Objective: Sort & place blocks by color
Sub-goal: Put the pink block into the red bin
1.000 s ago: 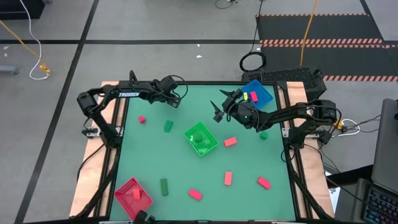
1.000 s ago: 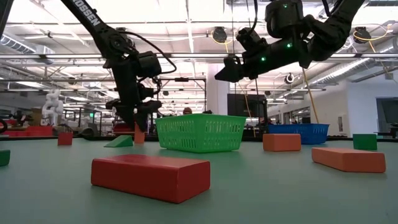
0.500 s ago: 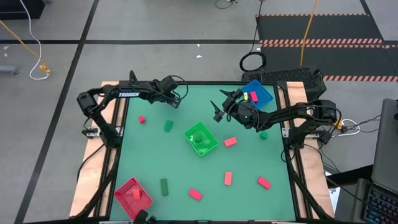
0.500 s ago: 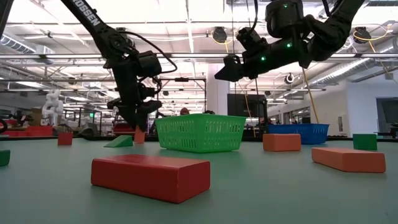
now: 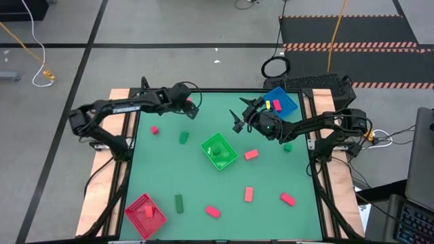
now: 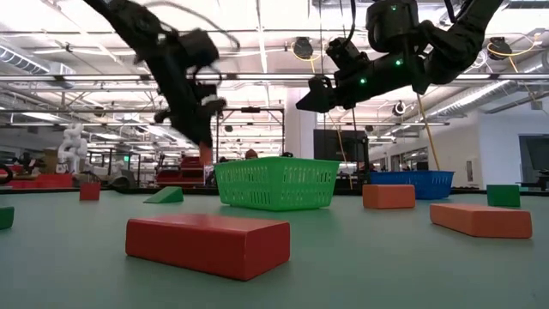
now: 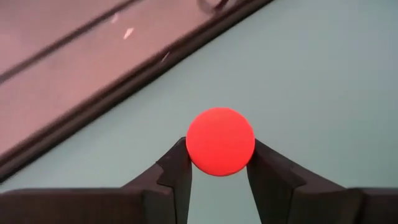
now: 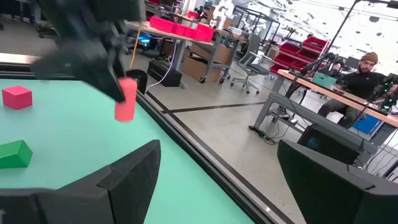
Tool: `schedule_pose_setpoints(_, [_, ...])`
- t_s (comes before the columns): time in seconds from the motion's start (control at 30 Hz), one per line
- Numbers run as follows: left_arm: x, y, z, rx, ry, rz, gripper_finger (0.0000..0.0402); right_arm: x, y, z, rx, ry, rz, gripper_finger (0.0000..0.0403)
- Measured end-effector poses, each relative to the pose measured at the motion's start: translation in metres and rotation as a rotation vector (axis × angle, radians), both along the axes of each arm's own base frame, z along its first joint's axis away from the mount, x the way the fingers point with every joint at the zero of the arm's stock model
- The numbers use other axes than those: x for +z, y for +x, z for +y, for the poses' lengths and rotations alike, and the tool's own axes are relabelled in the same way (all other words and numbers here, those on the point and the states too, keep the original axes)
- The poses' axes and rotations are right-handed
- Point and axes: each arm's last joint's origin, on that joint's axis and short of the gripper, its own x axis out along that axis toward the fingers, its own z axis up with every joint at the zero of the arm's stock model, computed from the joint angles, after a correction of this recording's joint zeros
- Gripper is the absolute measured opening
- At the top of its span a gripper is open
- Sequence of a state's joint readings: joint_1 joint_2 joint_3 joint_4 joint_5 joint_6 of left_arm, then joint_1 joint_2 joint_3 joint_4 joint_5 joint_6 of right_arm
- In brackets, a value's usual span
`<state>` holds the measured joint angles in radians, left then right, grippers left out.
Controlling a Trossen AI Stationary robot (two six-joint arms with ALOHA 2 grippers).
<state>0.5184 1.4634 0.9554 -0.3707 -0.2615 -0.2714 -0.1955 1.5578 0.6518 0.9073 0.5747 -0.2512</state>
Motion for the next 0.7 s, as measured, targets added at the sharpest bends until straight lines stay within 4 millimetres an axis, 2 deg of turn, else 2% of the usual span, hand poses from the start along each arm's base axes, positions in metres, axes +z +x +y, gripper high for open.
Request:
schedule_pose_setpoints(0.1, [0.024, -0.001, -0.020, -0.086, 0.029, -0.093, 0.0126, 0.001, 0.000, 0.000, 0.001, -0.001, -0.008, 0.0315])
schedule_pose_setpoints(0.2, [0.048, 0.001, -0.043, -0.210, 0.071, -0.217, 0.0126, 0.006, 0.002, 0.002, 0.050, 0.029, -0.097, 0.0315])
schedule_pose_setpoints(0.33, [0.070, 0.006, -0.071, -0.358, 0.130, -0.350, 0.0126, 0.015, 0.006, 0.010, 0.355, 0.128, -0.257, 0.0315])
schedule_pose_setpoints(0.5, [0.076, 0.014, -0.094, -0.465, 0.137, -0.410, 0.0127, 0.019, 0.008, 0.020, 0.419, 0.075, -0.266, 0.0315])
schedule_pose_setpoints(0.7, [0.077, 0.017, -0.101, -0.475, 0.127, -0.443, 0.0126, 0.020, 0.013, 0.032, 0.458, 0.011, -0.197, 0.0315])
